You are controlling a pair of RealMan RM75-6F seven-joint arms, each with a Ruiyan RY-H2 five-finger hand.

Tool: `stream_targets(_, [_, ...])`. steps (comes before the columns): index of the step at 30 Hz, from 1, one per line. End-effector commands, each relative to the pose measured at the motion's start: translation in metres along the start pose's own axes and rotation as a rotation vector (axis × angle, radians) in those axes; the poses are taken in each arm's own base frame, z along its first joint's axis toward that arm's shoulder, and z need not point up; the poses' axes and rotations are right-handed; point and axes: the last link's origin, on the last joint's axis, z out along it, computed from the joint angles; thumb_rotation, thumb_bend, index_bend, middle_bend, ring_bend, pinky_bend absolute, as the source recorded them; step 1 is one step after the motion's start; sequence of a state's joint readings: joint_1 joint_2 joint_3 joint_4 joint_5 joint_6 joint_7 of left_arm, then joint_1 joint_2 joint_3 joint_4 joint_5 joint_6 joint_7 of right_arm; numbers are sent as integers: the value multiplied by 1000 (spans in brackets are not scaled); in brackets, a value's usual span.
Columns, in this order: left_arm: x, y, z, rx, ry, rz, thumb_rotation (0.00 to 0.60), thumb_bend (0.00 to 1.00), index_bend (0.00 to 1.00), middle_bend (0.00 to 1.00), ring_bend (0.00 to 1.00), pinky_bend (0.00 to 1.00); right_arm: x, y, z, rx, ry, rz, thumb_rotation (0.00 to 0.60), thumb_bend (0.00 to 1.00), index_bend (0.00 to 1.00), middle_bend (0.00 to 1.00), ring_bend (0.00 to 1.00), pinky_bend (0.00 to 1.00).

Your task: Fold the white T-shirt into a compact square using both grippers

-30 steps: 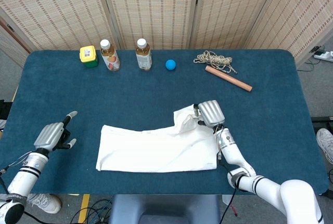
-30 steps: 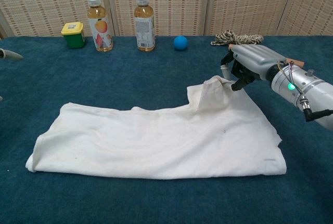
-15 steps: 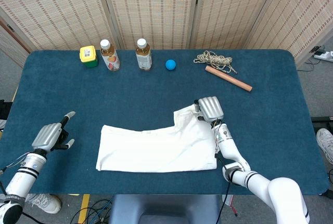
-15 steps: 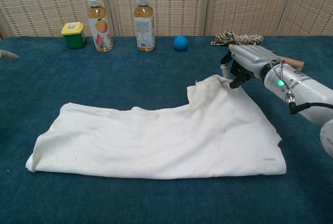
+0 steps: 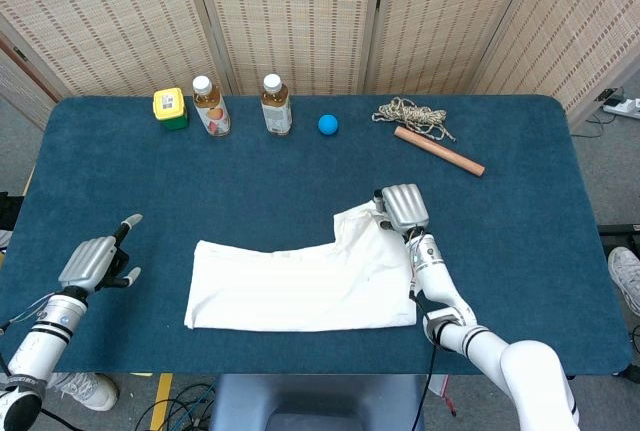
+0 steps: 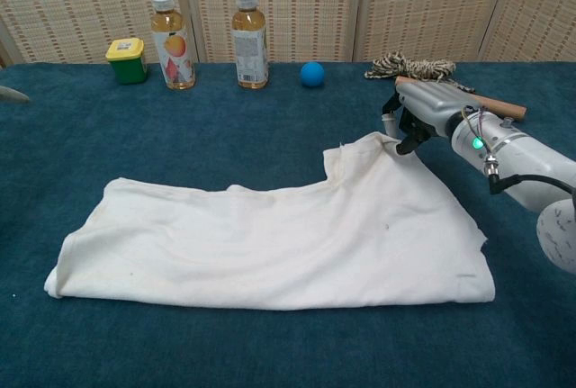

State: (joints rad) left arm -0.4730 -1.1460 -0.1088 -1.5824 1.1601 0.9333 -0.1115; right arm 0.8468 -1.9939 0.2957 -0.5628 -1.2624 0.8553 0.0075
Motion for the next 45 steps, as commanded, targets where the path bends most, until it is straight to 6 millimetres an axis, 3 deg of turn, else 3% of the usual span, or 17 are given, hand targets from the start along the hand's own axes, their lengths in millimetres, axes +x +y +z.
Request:
stream_targets(1, [0,0,0,2,0,1,600,381,61,949,850,1000,0,0,3,-8,-8,0,600,478,452,960,984,1000])
stream_targets(3, [1,-1,0,3,3,2,600,381,61,949,850,1000,1,0,5,-9,-16,1,600,469,283,946,978,998])
stream_targets(4, [1,0,0,3,5,3,600,381,61,949,850,1000,2,0,6,-9,-18,5,600,448,142,936,971,994])
stream_targets(7, [2,0,0,2,6,2,600,381,60,949,850,1000,6,-2,7,5,-18,9,600,357,0,924,958,983])
stream_targets(10, [2,1,0,1,6,4,600,381,60,949,851,1000,8,-3,7,16,-17,-3,600,298,0,918,953,980])
stream_targets(23, [1,2,-1,1,4,8,600,381,59,949,851,1000,12,-2,12,-6,-71,-19,600,219,0,903,943,973])
stream_targets(27, [1,1,-2,6,3,6,600,381,59,949,850,1000,9,-5,14,-6,-115,-30,600,266,10,903,943,973])
stream_targets(34, [0,-1,-3,11,0,5,600,381,59,949,850,1000,8,-6,17,-20,-179,-49,600,329,160,903,943,973])
stream_targets(45, [0,-2,-3,15,1,4,600,381,59,949,850,1000,6,-7,17,-35,-232,-66,600,390,238,903,943,973])
